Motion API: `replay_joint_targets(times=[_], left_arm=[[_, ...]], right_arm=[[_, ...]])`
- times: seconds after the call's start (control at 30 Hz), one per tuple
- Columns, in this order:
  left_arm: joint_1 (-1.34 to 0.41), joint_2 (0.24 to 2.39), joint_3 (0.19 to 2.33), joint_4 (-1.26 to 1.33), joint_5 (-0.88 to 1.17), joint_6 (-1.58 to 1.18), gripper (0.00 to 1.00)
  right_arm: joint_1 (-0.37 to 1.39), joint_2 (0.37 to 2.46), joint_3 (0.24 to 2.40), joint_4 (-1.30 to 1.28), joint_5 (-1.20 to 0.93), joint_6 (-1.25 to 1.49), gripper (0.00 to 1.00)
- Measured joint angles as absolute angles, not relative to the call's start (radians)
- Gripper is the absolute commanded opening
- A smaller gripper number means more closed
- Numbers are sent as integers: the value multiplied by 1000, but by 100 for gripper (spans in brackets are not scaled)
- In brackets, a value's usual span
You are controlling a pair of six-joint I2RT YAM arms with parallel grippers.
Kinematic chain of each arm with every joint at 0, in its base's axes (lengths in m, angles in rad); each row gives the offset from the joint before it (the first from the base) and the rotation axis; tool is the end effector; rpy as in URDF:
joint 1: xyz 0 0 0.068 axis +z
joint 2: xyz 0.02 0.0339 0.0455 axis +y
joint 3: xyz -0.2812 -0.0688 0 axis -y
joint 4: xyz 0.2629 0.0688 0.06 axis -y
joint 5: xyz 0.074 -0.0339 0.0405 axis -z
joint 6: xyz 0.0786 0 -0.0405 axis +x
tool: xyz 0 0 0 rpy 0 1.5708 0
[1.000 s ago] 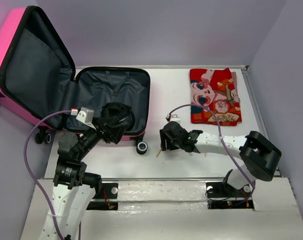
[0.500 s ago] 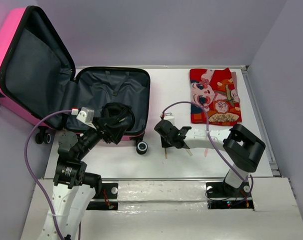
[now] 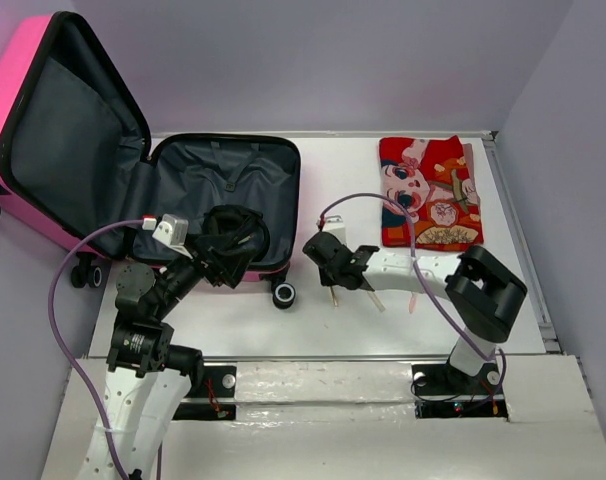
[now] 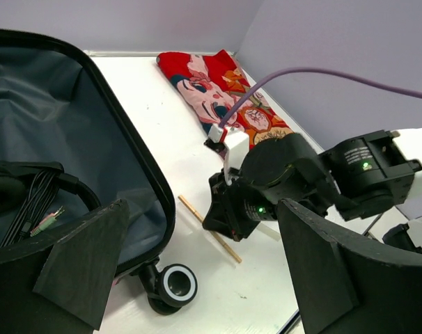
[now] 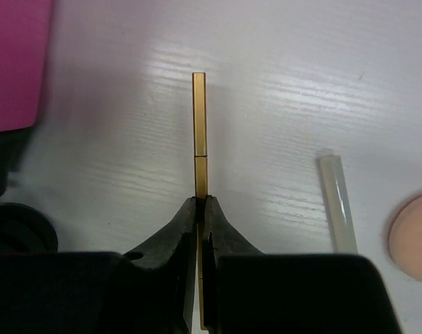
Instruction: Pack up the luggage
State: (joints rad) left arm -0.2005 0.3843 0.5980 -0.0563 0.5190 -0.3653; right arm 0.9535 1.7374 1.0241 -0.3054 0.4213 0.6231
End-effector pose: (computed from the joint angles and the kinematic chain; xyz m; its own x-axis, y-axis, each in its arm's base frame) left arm 0.1333 -0.0669 0.3556 -0.0898 -0.2983 -0.9502 0.6648 0.6925 -0.2802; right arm 0.2468 0.2922 0.1401 -0.7620 -0.1535 -0.6291 -0.2159 0.9761 0.0233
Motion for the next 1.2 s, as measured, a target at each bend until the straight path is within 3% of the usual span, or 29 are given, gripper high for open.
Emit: replay_joint_targets(times=[0.27,0.4,0.43,0.47,0.57,0.63,0.7,0.9,1.03,1.07,1.2], left_arm=[[-200,384,598,-56,519,-366,99],[-197,384,598,-56,519,-366,99],[-196,384,598,-55,519,-366,99],[-194,384,598,-55,519,-366,99],[-194,384,598,-53,519,-366,99],[-194,384,598,-52,519,-366,99],[-194,384,598,-52,519,-366,99],[-194,381,598,-50,522,-366,99],[-194,374,598,-49,523,-366,99],[-194,374,598,-50,523,-367,99],[-194,374,598,-49,523,-369,99]], right_arm=[[953,1505,1143,-302,468,490,7],[953,1534,1328,-212,429,403,10],[953,1589,1417,-205,421,379,36],[953,1654,1509,-178,411,360,51],[947,1815,1711,-155,372,326,75],[941,1866,1756,-162,353,320,74],[929,1855,1701,-177,339,314,64],[882,1568,1250,-224,342,337,37],[845,1292,932,-290,340,410,42],[839,1261,892,-312,339,426,47],[807,1206,768,-393,307,482,52]])
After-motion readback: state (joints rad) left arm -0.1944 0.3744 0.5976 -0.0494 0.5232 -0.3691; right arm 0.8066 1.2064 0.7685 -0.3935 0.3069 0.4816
